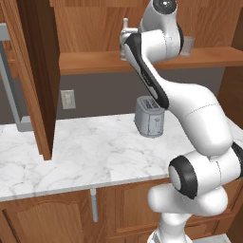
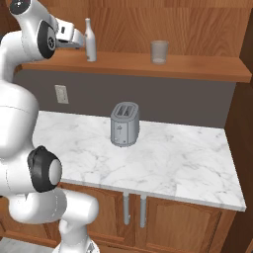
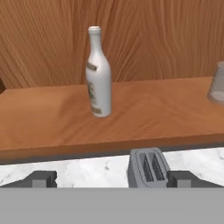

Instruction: There is a bowl on the dining counter. Grab a lemon wedge from the fridge and place it in the bowl. Then get the liquor bottle and glass cup from the cabinet and place them next to the bowl.

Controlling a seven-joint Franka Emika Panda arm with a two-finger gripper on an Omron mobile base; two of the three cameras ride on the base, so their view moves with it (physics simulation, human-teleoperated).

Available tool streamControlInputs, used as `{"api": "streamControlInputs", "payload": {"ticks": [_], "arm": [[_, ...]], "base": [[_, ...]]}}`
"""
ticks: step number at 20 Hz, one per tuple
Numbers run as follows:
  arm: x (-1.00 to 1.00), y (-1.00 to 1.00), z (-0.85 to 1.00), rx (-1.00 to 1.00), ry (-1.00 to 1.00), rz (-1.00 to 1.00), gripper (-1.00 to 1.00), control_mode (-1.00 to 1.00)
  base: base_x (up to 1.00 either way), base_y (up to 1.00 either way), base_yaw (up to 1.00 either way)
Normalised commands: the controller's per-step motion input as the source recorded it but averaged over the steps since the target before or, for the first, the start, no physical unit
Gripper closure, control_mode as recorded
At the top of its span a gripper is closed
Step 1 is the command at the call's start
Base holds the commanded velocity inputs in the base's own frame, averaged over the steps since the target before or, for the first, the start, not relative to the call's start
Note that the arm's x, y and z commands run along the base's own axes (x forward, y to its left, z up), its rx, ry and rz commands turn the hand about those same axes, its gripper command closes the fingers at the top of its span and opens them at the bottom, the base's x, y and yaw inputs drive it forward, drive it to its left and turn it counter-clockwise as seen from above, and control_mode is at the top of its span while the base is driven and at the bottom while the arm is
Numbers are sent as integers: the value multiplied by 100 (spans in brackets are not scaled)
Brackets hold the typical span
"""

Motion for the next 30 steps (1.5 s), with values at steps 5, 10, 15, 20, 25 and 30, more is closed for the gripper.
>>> {"api": "streamControlInputs", "payload": {"ticks": [5,10,15,20,25,30], "arm": [[45,0,0,5,-1,0,-100,-100],[37,0,0,1,0,0,-100,-100],[35,0,-1,0,0,1,-100,-100],[37,2,-10,0,0,7,-100,-100],[33,5,-5,0,0,5,-100,-100],[29,0,0,0,-3,0,-100,-100]], "base": [[0,0,0],[0,0,0],[0,0,0],[0,0,0],[0,0,0],[0,0,0]]}}
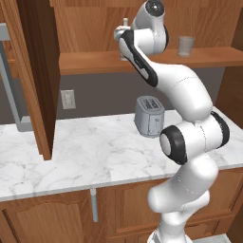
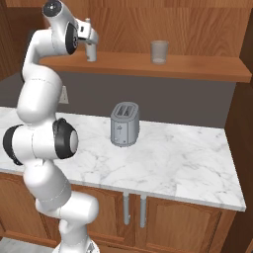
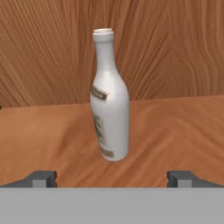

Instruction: There is a bowl on the dining counter. Grab a lemon wedge from the fridge and place it in the bowl. Then get the liquor bottle and glass cup from the cabinet and place them next to the bowl.

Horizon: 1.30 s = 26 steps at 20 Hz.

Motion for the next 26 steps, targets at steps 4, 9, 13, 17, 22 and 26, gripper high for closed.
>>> {"api": "streamControlInputs", "payload": {"ticks": [4,9,13,17,22,26], "arm": [[28,0,0,0,-2,0,-100,-100],[25,0,0,0,-1,0,-100,-100],[22,0,-1,0,0,0,-100,-100],[24,5,-9,0,0,0,-100,-100],[26,13,-6,0,0,0,-100,-100],[18,4,0,0,0,0,-100,-100]], "base": [[0,0,0],[0,0,0],[0,0,0],[0,0,0],[0,0,0],[0,0,0]]}}
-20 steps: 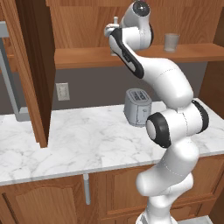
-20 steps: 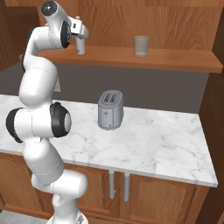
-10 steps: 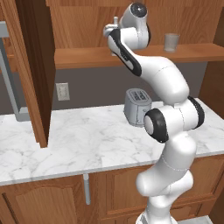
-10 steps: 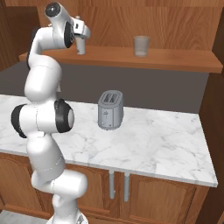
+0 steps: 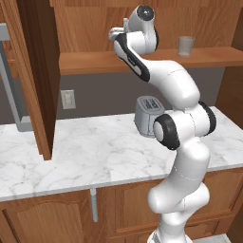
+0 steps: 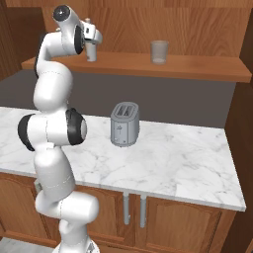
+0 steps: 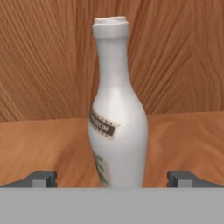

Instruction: There is a bowl on the dining counter. Grab a lemon wedge from the fridge and place it in the bowl. Then get the liquor bottle and glass cup from the cabinet and place them next to the bowl.

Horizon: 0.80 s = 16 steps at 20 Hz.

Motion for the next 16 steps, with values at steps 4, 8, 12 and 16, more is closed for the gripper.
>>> {"api": "streamControlInputs", "payload": {"ticks": [4,8,12,16], "arm": [[13,0,0,0,0,0,-100,-100],[14,0,-3,0,0,0,-100,-100],[11,0,-1,0,0,0,-100,-100],[13,0,-7,0,0,0,-100,-100]], "base": [[0,0,0],[0,0,0],[0,0,0],[0,0,0]]}}
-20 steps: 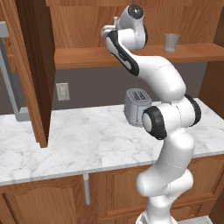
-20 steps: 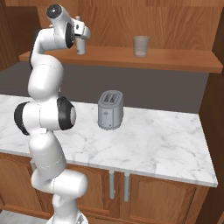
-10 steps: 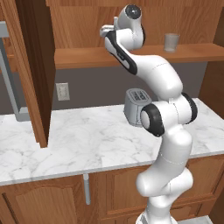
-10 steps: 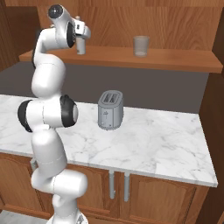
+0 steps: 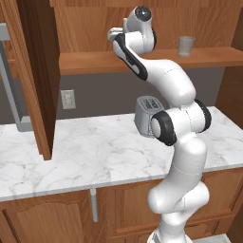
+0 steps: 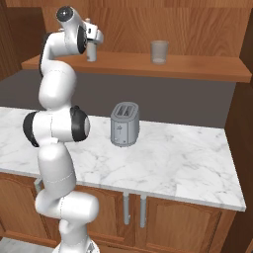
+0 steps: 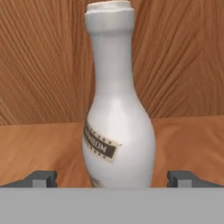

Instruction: There is a bowl on the dining counter. Grab a lemon wedge from the fridge and place it in the bowl. Then get the liquor bottle and glass cup from the cabinet and place them next to the bowl.

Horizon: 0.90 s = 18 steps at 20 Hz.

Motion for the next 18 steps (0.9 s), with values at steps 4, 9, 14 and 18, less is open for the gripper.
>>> {"api": "streamControlInputs", "payload": {"ticks": [4,9,14,18], "arm": [[13,0,-8,0,0,0,-100,-100],[16,0,-7,0,0,0,-100,-100],[19,0,-3,0,0,0,-100,-100],[4,0,0,0,0,0,100,-100]], "base": [[0,0,0],[0,0,0],[0,0,0],[0,0,0]]}}
